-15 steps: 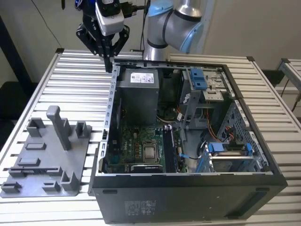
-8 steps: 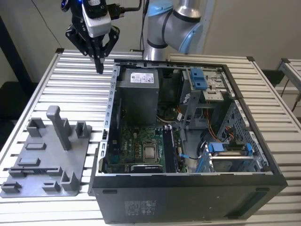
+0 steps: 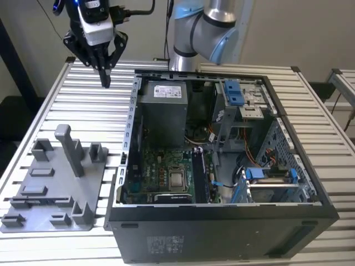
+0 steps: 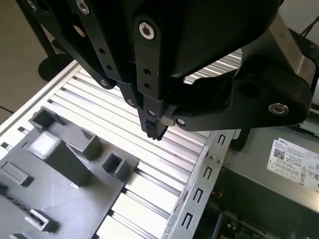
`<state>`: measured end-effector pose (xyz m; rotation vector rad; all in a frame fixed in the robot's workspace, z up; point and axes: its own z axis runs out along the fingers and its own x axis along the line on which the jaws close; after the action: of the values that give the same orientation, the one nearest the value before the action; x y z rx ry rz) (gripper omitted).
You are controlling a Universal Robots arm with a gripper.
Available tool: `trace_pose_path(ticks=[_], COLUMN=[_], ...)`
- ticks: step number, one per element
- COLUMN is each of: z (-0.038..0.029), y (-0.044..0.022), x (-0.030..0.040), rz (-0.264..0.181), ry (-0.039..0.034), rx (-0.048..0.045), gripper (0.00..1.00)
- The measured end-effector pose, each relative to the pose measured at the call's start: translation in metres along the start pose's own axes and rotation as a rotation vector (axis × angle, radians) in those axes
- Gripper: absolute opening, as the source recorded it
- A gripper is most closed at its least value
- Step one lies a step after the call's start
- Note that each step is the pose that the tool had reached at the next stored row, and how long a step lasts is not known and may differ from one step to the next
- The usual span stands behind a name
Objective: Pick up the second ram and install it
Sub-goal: 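Reach for the second ram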
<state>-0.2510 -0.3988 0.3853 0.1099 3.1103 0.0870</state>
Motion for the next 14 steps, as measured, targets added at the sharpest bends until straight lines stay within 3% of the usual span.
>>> trace_pose_path(ticks=[14], z=[0.0022], y=[-0.0041], x=[0.0546], rz=[0.0], ry=[0.0012], rx=[0.0002], gripper=[0.11])
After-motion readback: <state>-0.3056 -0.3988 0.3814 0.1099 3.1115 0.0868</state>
